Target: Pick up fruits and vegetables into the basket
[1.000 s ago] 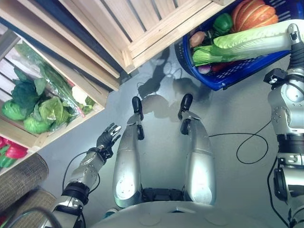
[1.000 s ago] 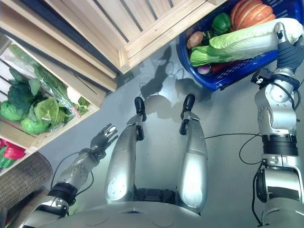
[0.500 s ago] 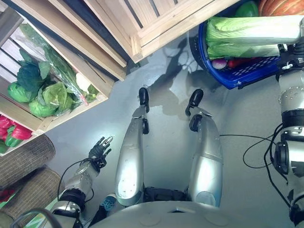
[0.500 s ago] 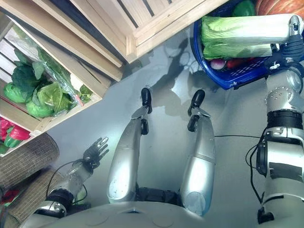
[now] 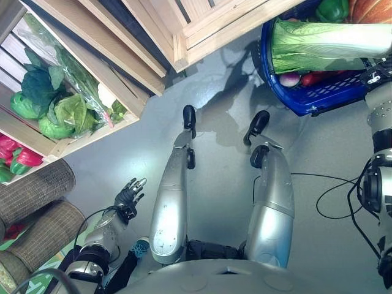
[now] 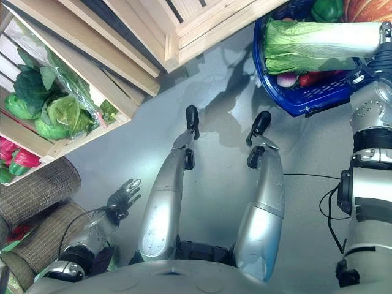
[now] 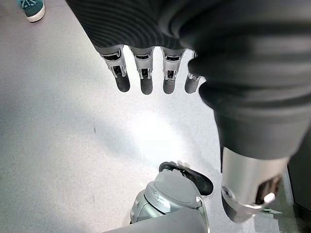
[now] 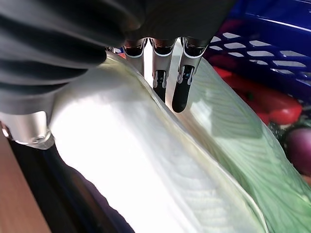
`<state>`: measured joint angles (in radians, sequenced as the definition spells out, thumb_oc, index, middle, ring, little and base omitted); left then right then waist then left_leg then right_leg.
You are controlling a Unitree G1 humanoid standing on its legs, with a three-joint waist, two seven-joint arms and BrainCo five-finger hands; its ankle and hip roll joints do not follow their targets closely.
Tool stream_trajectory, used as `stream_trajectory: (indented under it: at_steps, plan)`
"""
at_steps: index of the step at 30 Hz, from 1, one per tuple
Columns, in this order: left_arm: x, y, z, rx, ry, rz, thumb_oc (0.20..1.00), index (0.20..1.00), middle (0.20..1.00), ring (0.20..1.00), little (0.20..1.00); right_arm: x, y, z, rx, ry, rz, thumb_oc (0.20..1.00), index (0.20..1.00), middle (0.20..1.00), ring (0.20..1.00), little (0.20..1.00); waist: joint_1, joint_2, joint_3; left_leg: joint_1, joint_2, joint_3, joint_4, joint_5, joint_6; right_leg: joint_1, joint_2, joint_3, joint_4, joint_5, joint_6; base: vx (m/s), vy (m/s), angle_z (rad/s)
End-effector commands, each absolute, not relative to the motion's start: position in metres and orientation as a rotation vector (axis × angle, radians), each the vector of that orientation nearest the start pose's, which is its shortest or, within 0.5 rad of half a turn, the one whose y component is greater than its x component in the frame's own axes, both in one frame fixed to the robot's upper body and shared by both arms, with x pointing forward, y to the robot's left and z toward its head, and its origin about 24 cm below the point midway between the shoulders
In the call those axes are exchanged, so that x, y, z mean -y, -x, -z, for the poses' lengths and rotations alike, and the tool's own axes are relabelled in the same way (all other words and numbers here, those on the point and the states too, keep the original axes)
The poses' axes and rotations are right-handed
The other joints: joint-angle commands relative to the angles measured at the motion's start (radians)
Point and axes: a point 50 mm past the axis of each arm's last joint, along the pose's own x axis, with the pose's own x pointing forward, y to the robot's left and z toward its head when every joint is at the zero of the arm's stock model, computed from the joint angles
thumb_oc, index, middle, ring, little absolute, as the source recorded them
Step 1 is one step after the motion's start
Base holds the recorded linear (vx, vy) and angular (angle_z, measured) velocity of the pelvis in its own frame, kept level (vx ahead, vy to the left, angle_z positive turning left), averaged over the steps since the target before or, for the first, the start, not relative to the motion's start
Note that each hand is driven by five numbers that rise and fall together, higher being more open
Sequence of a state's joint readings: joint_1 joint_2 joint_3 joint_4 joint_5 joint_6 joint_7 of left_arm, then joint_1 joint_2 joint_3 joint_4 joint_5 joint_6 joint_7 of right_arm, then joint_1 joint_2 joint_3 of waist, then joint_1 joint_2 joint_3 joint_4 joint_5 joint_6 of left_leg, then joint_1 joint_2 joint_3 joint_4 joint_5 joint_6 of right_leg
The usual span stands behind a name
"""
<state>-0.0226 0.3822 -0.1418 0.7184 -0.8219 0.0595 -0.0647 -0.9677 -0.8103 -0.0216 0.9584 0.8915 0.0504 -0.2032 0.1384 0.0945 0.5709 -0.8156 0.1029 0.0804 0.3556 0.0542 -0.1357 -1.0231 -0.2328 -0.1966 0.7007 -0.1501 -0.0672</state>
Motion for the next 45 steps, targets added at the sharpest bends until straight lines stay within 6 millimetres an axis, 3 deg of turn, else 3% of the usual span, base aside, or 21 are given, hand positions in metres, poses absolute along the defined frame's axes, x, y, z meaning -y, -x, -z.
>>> stream_trajectory:
  at_steps: [1,9,18,24,27,29,30,31,33,36,40,45]
  plan:
    - [-0.243,-0.155,0.110,-0.805,0.338,-0.194,1.000,1.000,1.000,1.000,1.000,0.382,-0.345,-0.222,0.110,-0.139,0.657,1.000,1.000,1.000,1.000,1.000,-0.007,0.145,-0.051,-0.045,-0.015,-0.004,0.007,-0.055,0.074,0.002,0.030,-0.018,0.044,-0.076,0.063,-0.03,0.010,0.01]
    - [-0.242,-0.154,0.111,-0.809,0.343,-0.200,1.000,1.000,1.000,1.000,1.000,0.382,-0.341,-0.227,0.177,-0.054,0.723,1.000,1.000,1.000,1.000,1.000,-0.018,0.138,-0.051,-0.006,-0.014,0.005,-0.011,-0.053,0.069,0.042,0.032,-0.021,0.011,-0.067,0.068,-0.03,0.023,0.00]
    - [-0.240,-0.147,0.119,-0.837,0.360,-0.254,1.000,1.000,1.000,1.000,1.000,0.380,-0.321,-0.216,0.356,0.000,0.859,1.000,1.000,1.000,1.000,1.000,-0.066,0.108,-0.051,0.096,-0.018,0.019,-0.046,-0.054,0.063,0.151,0.050,-0.015,-0.056,-0.049,0.082,-0.03,0.073,-0.01]
    - [-0.239,-0.140,0.127,-0.861,0.393,-0.327,1.000,1.000,1.000,1.000,1.000,0.352,-0.295,-0.193,0.513,0.103,0.885,1.000,1.000,1.000,1.000,1.000,-0.132,0.063,-0.051,0.224,-0.011,0.034,-0.080,-0.058,0.060,0.280,0.063,0.008,-0.122,-0.033,0.104,-0.01,0.128,-0.07]
    - [-0.243,-0.137,0.129,-0.861,0.384,-0.342,1.000,1.000,1.000,1.000,1.000,0.339,-0.285,-0.177,0.531,0.168,0.862,1.000,1.000,1.000,1.000,1.000,-0.151,0.046,-0.051,0.276,-0.006,0.036,-0.091,-0.062,0.059,0.336,0.058,0.015,-0.142,-0.030,0.114,-0.01,0.091,-0.09]
    - [-0.245,-0.136,0.130,-0.854,0.393,-0.373,1.000,1.000,1.000,1.000,1.000,0.325,-0.274,-0.152,0.502,0.249,0.809,1.000,1.000,1.000,1.000,1.000,-0.172,0.026,-0.051,0.347,0.000,0.040,-0.111,-0.063,0.059,0.418,0.057,0.024,-0.176,-0.024,0.125,-0.04,0.081,-0.13]
    - [-0.247,-0.136,0.130,-0.842,0.403,-0.387,1.000,1.000,1.000,1.000,1.000,0.320,-0.270,-0.145,0.491,0.263,0.773,1.000,1.000,1.000,1.000,1.000,-0.174,0.021,-0.051,0.361,0.006,0.050,-0.128,-0.036,0.066,0.440,0.057,0.012,-0.203,0.008,0.120,0.00,0.057,-0.12]
    - [-0.247,-0.134,0.130,-0.841,0.405,-0.389,1.000,1.000,1.000,1.000,1.000,0.319,-0.270,-0.143,0.488,0.267,0.758,1.000,1.000,1.000,1.000,1.000,-0.177,0.018,-0.051,0.384,0.004,0.043,-0.128,-0.061,0.059,0.461,0.057,0.022,-0.198,-0.019,0.131,-0.08,0.079,-0.09]
    - [-0.251,-0.133,0.130,-0.816,0.414,-0.393,1.000,1.000,1.000,1.000,1.000,0.309,-0.265,-0.130,0.478,0.303,0.679,1.000,1.000,1.000,1.000,1.000,-0.183,0.005,-0.051,0.428,0.012,0.053,-0.150,-0.036,0.064,0.520,0.056,0.012,-0.245,0.016,0.130,-0.02,0.062,-0.06]
    - [-0.252,-0.127,0.128,-0.754,0.426,-0.363,1.000,1.000,1.000,1.000,1.000,0.291,-0.250,-0.090,0.357,0.401,0.509,1.000,1.000,1.000,1.000,1.000,-0.189,-0.025,-0.100,0.526,0.014,0.049,-0.193,-0.039,0.057,0.646,0.054,0.008,-0.337,0.037,0.145,0.08,0.045,-0.11]
    - [-0.249,-0.109,0.132,-0.777,0.375,-0.320,1.000,1.000,1.000,1.000,1.000,0.282,-0.231,-0.037,0.108,0.376,0.355,1.000,1.000,1.000,1.000,1.000,-0.186,-0.057,-0.184,0.632,0.016,0.046,-0.250,-0.044,0.053,0.791,0.055,-0.005,-0.456,0.062,0.157,0.13,0.030,0.00]
    - [-0.244,-0.095,0.140,-0.853,0.309,-0.292,1.000,1.000,1.000,1.000,1.000,0.265,-0.209,0.010,-0.143,0.387,0.168,1.000,1.000,1.000,1.000,1.000,-0.180,-0.079,-0.278,0.725,0.016,0.045,-0.310,-0.045,0.058,0.897,0.056,-0.016,-0.533,0.090,0.173,0.12,0.042,-0.03]
